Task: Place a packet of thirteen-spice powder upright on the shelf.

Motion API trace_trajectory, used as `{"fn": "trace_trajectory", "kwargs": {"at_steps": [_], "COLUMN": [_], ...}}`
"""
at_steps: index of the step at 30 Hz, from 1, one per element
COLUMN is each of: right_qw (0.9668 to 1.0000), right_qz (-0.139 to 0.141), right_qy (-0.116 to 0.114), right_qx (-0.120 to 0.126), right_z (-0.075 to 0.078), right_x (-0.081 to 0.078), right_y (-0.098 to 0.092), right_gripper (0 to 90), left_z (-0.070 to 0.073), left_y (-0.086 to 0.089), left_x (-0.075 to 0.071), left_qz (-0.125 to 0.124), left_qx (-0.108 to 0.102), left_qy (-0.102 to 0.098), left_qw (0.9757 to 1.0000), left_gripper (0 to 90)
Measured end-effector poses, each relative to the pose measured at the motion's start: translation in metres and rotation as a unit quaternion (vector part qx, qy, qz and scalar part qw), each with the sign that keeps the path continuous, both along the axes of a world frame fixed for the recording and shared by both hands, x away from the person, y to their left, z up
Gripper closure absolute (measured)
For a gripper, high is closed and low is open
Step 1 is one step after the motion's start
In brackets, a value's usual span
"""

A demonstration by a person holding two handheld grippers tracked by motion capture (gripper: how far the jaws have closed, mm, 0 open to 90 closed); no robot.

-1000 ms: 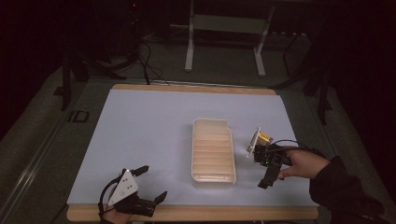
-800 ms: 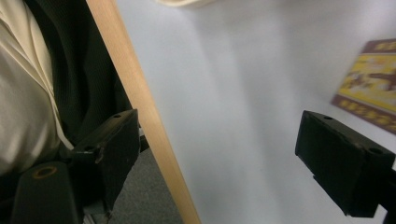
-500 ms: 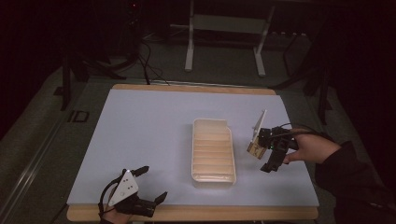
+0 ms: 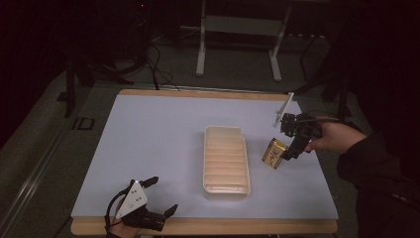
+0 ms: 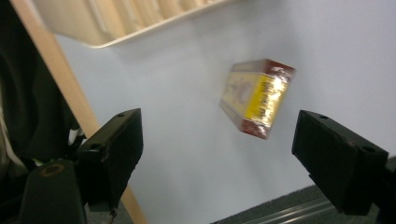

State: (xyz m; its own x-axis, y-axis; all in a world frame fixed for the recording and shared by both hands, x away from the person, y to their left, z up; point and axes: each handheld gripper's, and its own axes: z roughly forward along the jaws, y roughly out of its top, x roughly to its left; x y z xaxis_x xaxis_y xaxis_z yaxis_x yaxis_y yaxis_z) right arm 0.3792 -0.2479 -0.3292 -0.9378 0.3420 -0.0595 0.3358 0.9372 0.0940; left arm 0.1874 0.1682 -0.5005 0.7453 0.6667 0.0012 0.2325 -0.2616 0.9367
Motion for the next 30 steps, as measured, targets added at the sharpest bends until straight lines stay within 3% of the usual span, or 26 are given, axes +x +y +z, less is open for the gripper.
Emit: {"fn": "trace_trajectory", "kwargs": {"at_steps": [4,10,18,20,30], "right_qw": [0.9995,0.9992,0.9971,0.9956,0.9910], "right_qz": [-0.029,-0.040,-0.068,-0.084,-0.117], "right_qy": [0.006,0.001,0.025,0.032,0.060], "right_qx": [0.009,0.005,0.025,0.029,0.026], "right_z": [-0.002,-0.016,-0.038,-0.044,-0.069], "right_x": [0.015,0.031,0.049,0.053,0.060], "right_y": [-0.006,-0.012,-0.017,-0.017,-0.014], "right_gripper": [16.9,17.4,25.5,32.4,43.4], "left_z": [0.000,-0.001,-0.001,-0.001,-0.001], "left_y": [0.000,0.000,-0.001,-0.001,-0.001], "left_x": [0.000,0.001,0.001,0.001,0.000], "left_qz": [-0.001,-0.002,-0.004,-0.004,-0.006], "left_qx": [0.002,0.001,0.004,0.004,0.008], "left_qy": [0.000,0.002,0.002,0.002,0.002], "left_qw": [1.0000,1.0000,1.0000,1.0000,1.0000], "left_gripper": [0.0,0.0,0.0,0.0,0.0]}}
